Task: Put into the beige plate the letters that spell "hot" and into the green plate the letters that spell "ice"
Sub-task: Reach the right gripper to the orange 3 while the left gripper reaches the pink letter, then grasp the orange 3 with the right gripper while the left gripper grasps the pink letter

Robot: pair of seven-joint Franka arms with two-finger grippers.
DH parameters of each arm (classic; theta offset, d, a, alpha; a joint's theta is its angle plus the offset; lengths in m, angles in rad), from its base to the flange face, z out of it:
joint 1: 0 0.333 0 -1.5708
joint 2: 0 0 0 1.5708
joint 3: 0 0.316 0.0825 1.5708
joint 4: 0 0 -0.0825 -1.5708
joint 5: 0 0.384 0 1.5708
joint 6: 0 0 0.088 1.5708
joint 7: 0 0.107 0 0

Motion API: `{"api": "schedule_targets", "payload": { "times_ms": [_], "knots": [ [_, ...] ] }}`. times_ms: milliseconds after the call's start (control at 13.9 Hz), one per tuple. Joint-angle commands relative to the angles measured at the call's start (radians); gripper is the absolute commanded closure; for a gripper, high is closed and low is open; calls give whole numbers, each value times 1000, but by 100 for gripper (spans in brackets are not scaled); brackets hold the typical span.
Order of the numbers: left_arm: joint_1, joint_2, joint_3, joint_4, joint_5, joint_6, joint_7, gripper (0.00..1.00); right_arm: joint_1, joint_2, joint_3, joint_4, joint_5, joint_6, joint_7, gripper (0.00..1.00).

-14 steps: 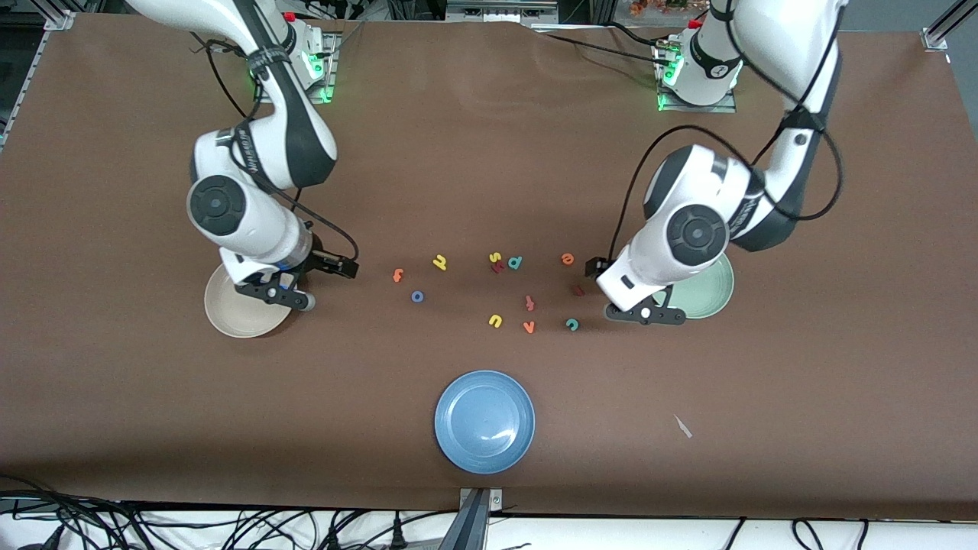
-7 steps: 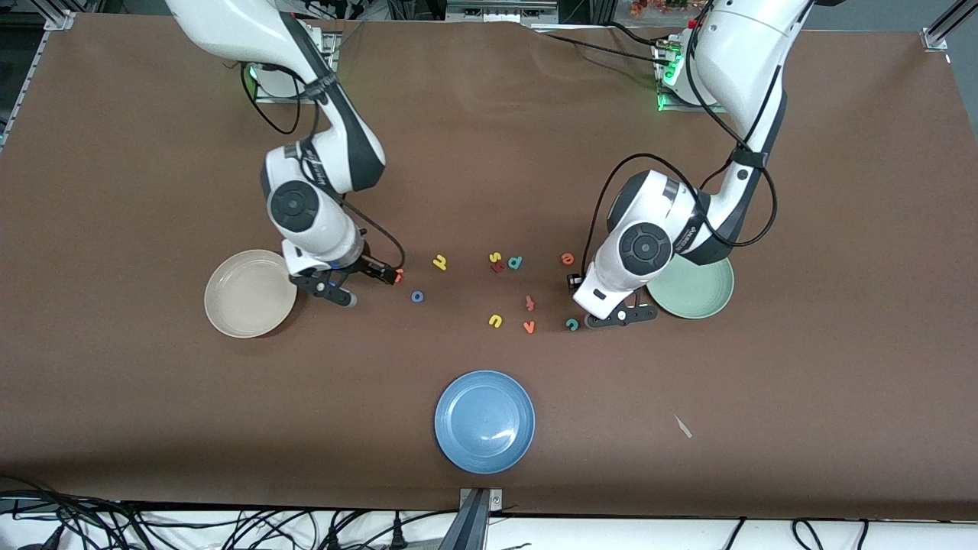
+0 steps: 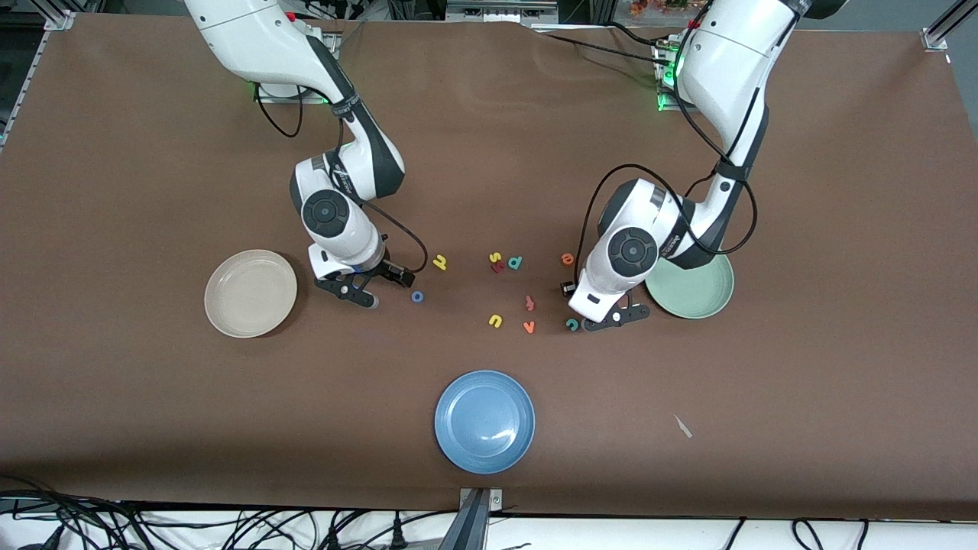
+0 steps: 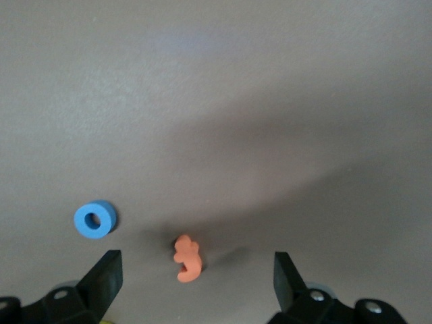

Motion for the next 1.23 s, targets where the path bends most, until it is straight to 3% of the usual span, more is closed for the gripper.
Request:
{"api": "schedule_targets", "payload": {
  "times_ms": [0, 361, 433, 505, 649, 938, 1154],
  "knots": [
    [-22, 11, 10, -9, -50, 42, -26, 50, 1, 13, 16, 6, 16, 16, -7, 1],
    [-22, 17, 10, -61, -70, 127, -34, 56, 1, 31, 20, 4, 16, 16, -32, 9],
    [-22, 17, 10, -63, -72, 128, -34, 61, 1, 33, 20, 3, 16, 15, -47, 13],
    [-22, 17, 10, -63, -72, 128, -34, 78, 2, 36, 20, 3, 16, 15, -56, 15],
    [-21, 14, 10, -61, -72, 128, -32, 100, 2, 44, 20, 1, 16, 16, -58, 17],
    [-10, -8, 10, -52, -72, 109, -25, 100, 1, 45, 22, 1, 17, 15, -59, 28],
    [17, -76, 15, -43, -55, -12, 39, 100, 1, 44, 24, -5, 16, 12, -67, 40]
  ]
}}
